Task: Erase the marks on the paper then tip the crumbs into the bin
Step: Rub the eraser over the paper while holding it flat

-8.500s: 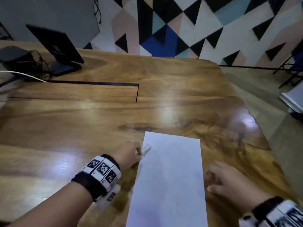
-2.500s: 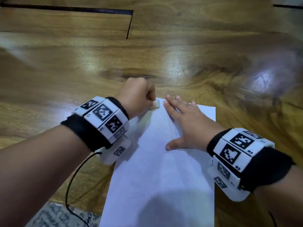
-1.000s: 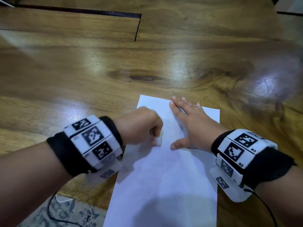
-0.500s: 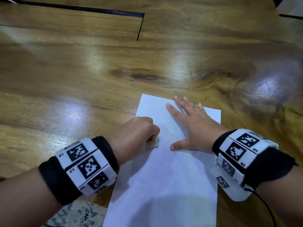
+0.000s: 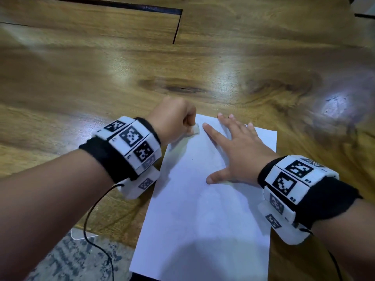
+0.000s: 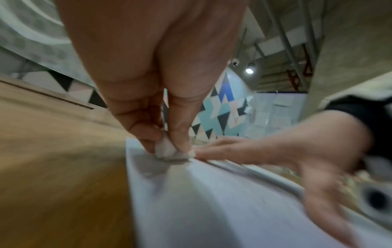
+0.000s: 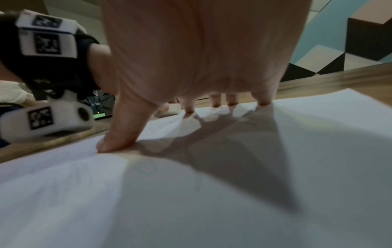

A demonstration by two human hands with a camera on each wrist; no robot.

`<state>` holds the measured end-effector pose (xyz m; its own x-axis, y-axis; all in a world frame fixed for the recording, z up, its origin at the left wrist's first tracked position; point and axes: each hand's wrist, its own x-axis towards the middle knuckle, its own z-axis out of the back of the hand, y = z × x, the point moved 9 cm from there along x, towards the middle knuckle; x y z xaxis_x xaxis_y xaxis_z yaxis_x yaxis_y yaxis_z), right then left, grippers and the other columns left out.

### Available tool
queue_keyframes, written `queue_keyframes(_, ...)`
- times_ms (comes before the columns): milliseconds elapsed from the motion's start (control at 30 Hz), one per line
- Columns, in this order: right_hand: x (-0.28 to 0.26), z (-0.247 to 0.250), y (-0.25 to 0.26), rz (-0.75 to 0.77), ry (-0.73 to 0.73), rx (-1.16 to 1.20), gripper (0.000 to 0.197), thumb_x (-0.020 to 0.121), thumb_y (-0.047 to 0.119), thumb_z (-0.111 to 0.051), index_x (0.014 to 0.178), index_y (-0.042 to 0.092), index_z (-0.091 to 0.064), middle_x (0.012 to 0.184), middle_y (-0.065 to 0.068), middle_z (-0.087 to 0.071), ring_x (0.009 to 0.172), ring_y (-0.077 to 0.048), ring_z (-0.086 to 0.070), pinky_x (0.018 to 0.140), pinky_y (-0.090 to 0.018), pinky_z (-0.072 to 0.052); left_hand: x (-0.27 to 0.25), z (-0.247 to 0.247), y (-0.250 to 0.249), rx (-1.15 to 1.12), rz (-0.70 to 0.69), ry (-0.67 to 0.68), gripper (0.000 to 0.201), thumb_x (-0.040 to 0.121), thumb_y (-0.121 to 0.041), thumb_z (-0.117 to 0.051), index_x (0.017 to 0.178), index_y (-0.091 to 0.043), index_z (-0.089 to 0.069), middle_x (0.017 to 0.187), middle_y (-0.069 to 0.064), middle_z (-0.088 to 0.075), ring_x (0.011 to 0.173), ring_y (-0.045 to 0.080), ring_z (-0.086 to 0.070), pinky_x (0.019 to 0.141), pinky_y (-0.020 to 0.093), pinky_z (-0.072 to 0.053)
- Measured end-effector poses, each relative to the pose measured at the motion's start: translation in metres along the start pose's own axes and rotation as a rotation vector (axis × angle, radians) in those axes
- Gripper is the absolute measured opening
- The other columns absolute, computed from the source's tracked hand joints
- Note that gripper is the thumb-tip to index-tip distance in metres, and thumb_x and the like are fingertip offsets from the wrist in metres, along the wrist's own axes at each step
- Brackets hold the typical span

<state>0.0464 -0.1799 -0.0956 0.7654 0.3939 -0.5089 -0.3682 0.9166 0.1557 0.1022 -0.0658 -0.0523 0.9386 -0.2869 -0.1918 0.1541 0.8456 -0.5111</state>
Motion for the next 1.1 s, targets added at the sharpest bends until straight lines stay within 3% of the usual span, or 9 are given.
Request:
queue_keyframes(200,-0.001,0.0,0.001,0.001,0.006,-0.008,0.12,0.061,0.074,-0.062,0.145,0.04,0.017,0.154,0.0,0.028,0.143,-0.02,0.024,0.117,-0.049,0.007,-0.063,-0.035,0.004,0.071,-0.082,0.335,0.019,0.069,-0.023,-0.075,0.061,-0.014,-0.061,0.057,-0.006,-0.056,0.053,0.006,-0.048,0.051,0.007,-0.034)
queue_keyframes(267,-0.001,0.0,0.002,0.003,0.002,-0.013,0.12,0.061,0.074,-0.062,0.145,0.04,0.016,0.154,0.0,0.027,0.143,-0.021,0.024,0.117,-0.049,0.007,-0.047,-0.022,0.005,0.047,-0.037,0.262,0.015,0.069,-0.021,-0.075,0.063,-0.016,-0.062,0.057,-0.008,-0.056,0.053,0.001,-0.049,0.049,0.008,-0.034)
queue_keyframes(433,-0.001,-0.001,0.002,-0.001,0.005,-0.026,0.121,0.061,0.076,-0.061,0.145,0.039,0.017,0.154,-0.001,0.028,0.143,-0.021,0.024,0.117,-0.05,0.006,-0.02,-0.002,0.0,0.054,-0.002,0.014,0.013,0.075,-0.014,-0.068,0.067,-0.01,-0.058,0.064,0.001,-0.056,0.065,0.019,-0.049,0.051,0.014,-0.031)
queue_keyframes(633,-0.001,0.0,0.002,-0.002,0.019,-0.018,0.12,0.063,0.074,-0.061,0.145,0.039,0.018,0.153,-0.001,0.03,0.142,-0.021,0.026,0.117,-0.05,0.008,-0.077,-0.033,0.011,0.079,-0.072,0.337,0.016,0.07,-0.018,-0.072,0.062,-0.012,-0.059,0.064,0.003,-0.062,0.061,0.016,-0.051,0.052,0.012,-0.031)
queue_keyframes(700,-0.001,-0.001,0.002,-0.001,0.019,-0.017,0.119,0.063,0.074,-0.061,0.145,0.039,0.018,0.153,-0.001,0.03,0.142,-0.021,0.026,0.117,-0.05,0.008,-0.059,-0.021,0.011,0.057,-0.038,0.272,0.011,0.07,-0.018,-0.073,0.067,-0.014,-0.064,0.061,-0.005,-0.059,0.056,0.007,-0.049,0.052,0.01,-0.033)
queue_keyframes(800,-0.001,-0.001,0.002,-0.005,0.016,-0.016,0.119,0.063,0.074,-0.061,0.145,0.039,0.018,0.153,-0.001,0.03,0.142,-0.021,0.025,0.117,-0.05,0.008,-0.021,0.005,0.005,0.071,-0.003,0.049,0.01,0.075,-0.015,-0.069,0.079,-0.008,-0.065,0.073,0.005,-0.064,0.066,0.017,-0.052,0.053,0.023,-0.035)
queue_keyframes(900,0.0,-0.001,0.001,-0.005,0.016,-0.017,0.119,0.063,0.074,-0.061,0.144,0.039,0.019,0.153,-0.001,0.03,0.142,-0.021,0.025,0.117,-0.05,0.008,-0.023,0.003,0.004,0.107,-0.024,-0.022,0.009,0.076,-0.016,-0.067,0.074,-0.009,-0.062,0.074,0.008,-0.063,0.069,0.019,-0.049,0.056,0.025,-0.029)
queue_keyframes(1000,-0.001,-0.001,0.001,0.0,0.017,-0.011,0.119,0.063,0.074,-0.061,0.145,0.039,0.018,0.153,-0.001,0.03,0.142,-0.021,0.025,0.117,-0.05,0.008,-0.06,-0.018,0.005,0.06,-0.128,0.104,0.017,0.069,-0.021,-0.07,0.061,-0.012,-0.059,0.059,-0.003,-0.053,0.058,0.011,-0.043,0.051,0.015,-0.03)
queue_keyframes(1100,-0.002,0.0,0.002,0.003,0.015,-0.002,0.12,0.063,0.073,-0.062,0.145,0.039,0.017,0.153,-0.001,0.03,0.142,-0.021,0.025,0.117,-0.05,0.008,-0.079,-0.037,0.018,0.024,-0.064,0.341,0.017,0.066,-0.02,-0.075,0.062,-0.015,-0.059,0.053,-0.013,-0.055,0.058,-0.001,-0.051,0.051,0.007,-0.033)
